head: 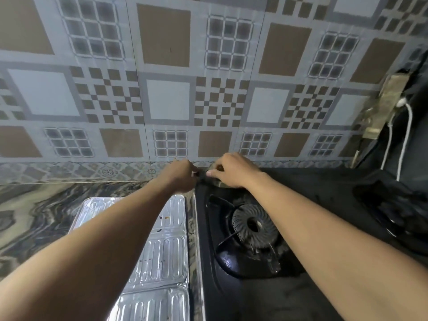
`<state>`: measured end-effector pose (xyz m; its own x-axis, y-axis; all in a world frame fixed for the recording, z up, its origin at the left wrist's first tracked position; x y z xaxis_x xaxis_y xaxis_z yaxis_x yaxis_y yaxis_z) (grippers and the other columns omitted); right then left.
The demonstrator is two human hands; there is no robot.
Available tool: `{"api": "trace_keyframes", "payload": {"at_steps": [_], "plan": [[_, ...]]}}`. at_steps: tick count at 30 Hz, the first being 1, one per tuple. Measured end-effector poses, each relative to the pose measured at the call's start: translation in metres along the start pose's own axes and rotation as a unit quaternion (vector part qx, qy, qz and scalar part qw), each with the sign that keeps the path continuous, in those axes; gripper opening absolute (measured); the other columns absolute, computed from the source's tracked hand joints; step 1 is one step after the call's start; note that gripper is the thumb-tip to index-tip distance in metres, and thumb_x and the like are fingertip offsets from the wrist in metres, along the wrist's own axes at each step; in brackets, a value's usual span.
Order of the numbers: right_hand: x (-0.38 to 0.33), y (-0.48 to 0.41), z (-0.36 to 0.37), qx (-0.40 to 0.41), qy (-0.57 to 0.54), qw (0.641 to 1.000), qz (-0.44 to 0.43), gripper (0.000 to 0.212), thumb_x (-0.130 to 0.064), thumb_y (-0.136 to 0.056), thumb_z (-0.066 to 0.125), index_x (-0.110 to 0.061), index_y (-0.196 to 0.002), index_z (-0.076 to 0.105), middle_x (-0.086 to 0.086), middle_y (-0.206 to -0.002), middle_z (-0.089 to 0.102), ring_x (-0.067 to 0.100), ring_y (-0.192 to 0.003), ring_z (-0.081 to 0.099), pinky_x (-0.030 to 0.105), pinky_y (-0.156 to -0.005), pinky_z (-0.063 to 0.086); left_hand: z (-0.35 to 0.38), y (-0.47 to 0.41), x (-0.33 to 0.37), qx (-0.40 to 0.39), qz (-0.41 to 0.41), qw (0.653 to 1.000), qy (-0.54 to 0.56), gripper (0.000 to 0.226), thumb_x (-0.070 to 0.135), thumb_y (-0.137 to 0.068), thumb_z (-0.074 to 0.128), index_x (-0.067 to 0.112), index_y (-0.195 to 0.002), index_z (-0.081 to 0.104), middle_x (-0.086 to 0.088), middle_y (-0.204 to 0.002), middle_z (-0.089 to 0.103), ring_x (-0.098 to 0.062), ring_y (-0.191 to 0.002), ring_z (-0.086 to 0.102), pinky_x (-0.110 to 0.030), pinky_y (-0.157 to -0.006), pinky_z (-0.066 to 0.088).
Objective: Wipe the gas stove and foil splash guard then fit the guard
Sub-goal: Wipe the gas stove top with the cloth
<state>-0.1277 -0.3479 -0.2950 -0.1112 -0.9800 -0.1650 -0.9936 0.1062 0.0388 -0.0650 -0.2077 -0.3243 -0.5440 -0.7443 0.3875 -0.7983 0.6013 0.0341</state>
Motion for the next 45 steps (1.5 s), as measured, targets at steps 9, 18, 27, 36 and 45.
{"api": "trace_keyframes", "payload": {"at_steps": [9, 18, 27, 36, 45], "plan": [[-0.001, -0.005, 0.026, -0.155, 0.018, 0.988, 0.002, 0.058, -0.03, -0.108, 0.038, -0.022, -0.159, 0.012, 0.004, -0.166, 0.005, 0.026, -0.152, 0.009, 0.036, -0.12, 0.01, 0.005, 0.002, -0.003, 0.003, -0.009, 1.0, -0.008, 0.033, 0.024, -0.095, 0.056, 0.027, -0.127, 0.067, -0.009, -0.112, 0.071, -0.027, -0.101, 0.062, -0.04, -0.092, 0.052], [0.037, -0.018, 0.016, -0.188, 0.031, 0.98, 0.055, 0.062, -0.009, -0.102, 0.04, -0.021, -0.158, 0.018, 0.006, -0.164, 0.019, 0.029, -0.148, 0.024, 0.037, -0.117, 0.021, 0.007, 0.0, 0.009, -0.023, -0.033, 0.996, -0.076, 0.032, 0.021, -0.091, 0.051, 0.017, -0.117, 0.069, -0.007, -0.098, 0.07, -0.023, -0.087, 0.065, -0.039, -0.082, 0.058], [0.089, -0.017, 0.008, -0.175, 0.01, 0.984, 0.042, 0.063, 0.001, -0.095, 0.037, -0.022, -0.154, 0.034, 0.005, -0.162, 0.026, 0.03, -0.143, 0.033, 0.036, -0.116, 0.028, 0.012, -0.006, 0.034, -0.037, -0.065, 0.991, -0.109, 0.029, 0.033, -0.091, 0.054, 0.019, -0.112, 0.068, -0.007, -0.092, 0.068, -0.029, -0.087, 0.065, -0.043, -0.082, 0.059], [0.126, 0.01, 0.022, -0.114, -0.098, 0.989, 0.004, 0.082, 0.01, -0.093, 0.031, -0.036, -0.158, 0.011, -0.005, -0.166, -0.005, 0.022, -0.152, -0.005, 0.043, -0.12, -0.004, 0.026, -0.034, 0.073, -0.04, -0.09, 0.992, -0.084, 0.042, 0.052, -0.098, 0.046, 0.023, -0.118, 0.07, -0.01, -0.11, 0.068, -0.028, -0.098, 0.06, -0.039, -0.089, 0.049], [0.173, 0.02, 0.018, -0.14, -0.055, 0.989, 0.001, 0.056, -0.033, -0.109, 0.028, -0.025, -0.159, 0.005, 0.005, -0.166, -0.006, 0.025, -0.153, -0.004, 0.041, -0.121, 0.0, 0.046, -0.057, 0.116, -0.067, -0.097, 0.99, -0.076, 0.049, 0.052, -0.098, 0.045, 0.02, -0.128, 0.067, -0.014, -0.135, 0.061, -0.034, -0.123, 0.054, -0.04, -0.105, 0.043]]}}
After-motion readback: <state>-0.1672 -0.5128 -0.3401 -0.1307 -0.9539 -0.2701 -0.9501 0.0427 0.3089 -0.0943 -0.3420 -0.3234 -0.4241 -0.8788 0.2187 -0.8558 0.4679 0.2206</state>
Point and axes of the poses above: each hand's wrist, its own y-axis away from the middle knuckle, its own z-axis out of the palm, x = y × z, the point moved 4 cm from there along -y, towards the middle knuckle
